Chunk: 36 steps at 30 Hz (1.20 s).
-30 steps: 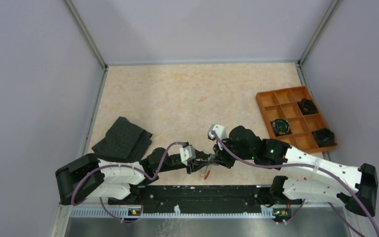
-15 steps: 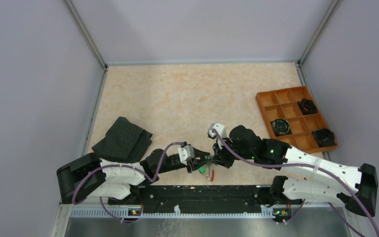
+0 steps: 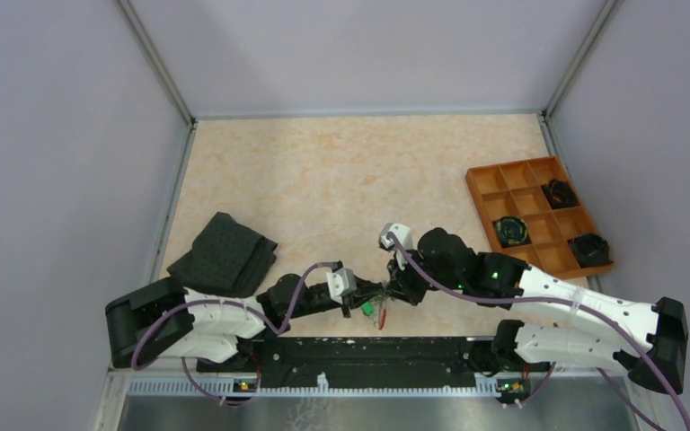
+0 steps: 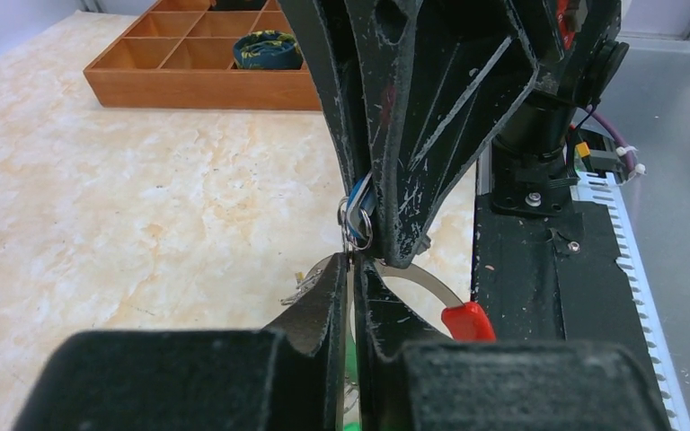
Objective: Remove the keys from the keyring
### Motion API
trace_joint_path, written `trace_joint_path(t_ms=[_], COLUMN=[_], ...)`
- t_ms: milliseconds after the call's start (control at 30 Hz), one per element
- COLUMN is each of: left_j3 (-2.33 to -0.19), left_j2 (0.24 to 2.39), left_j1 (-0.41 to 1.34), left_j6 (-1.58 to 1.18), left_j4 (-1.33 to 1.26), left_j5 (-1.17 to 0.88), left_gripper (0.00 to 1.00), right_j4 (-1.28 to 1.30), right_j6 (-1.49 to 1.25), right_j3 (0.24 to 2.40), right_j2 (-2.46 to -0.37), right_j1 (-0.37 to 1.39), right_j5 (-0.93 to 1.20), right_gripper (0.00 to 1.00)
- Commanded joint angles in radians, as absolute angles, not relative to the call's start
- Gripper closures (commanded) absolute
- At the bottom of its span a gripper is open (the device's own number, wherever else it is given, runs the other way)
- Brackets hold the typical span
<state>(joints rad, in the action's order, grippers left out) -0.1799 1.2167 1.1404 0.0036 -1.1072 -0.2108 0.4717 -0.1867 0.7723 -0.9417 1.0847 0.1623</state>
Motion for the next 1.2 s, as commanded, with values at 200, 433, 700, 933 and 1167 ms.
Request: trace_joint_path(t_ms=[200,433,700,933,1167], left_j3=[-0.203,-0.193,-0.189,-0.163,-0.147], left_j2=[1.233,1.228,1.22,1.205,1.162], left_j1=[1.159,1.167,1.173,1.175,1.175], left_j6=[0.019,0.024,0.035,0.028,0.03], left_j4=[-1.158,-1.16,-1.166,-1.197,-1.177], left_j5=[-0.152,-0.129,-0.125,-0.092,-0.063], left_gripper=[1.0,1.0,1.0,1.0,0.83], right_j4=[0.489,0.547,0.565,0.563,0.56], right_j6=[-0.224,-0.243,-0.253,-0.202,-0.129], right_j3=[0.779,0.779,0.78,0.826,0.863], right_j2=[-0.893,-0.883,-0.916,-0.938,-0.958], right_j1=[1.096,1.095,1.095,1.095,1.095], right_j5=[0.042,-0.038,-0.089,-0.071,-0.003], right_gripper=[1.0,1.0,1.0,1.0,1.0])
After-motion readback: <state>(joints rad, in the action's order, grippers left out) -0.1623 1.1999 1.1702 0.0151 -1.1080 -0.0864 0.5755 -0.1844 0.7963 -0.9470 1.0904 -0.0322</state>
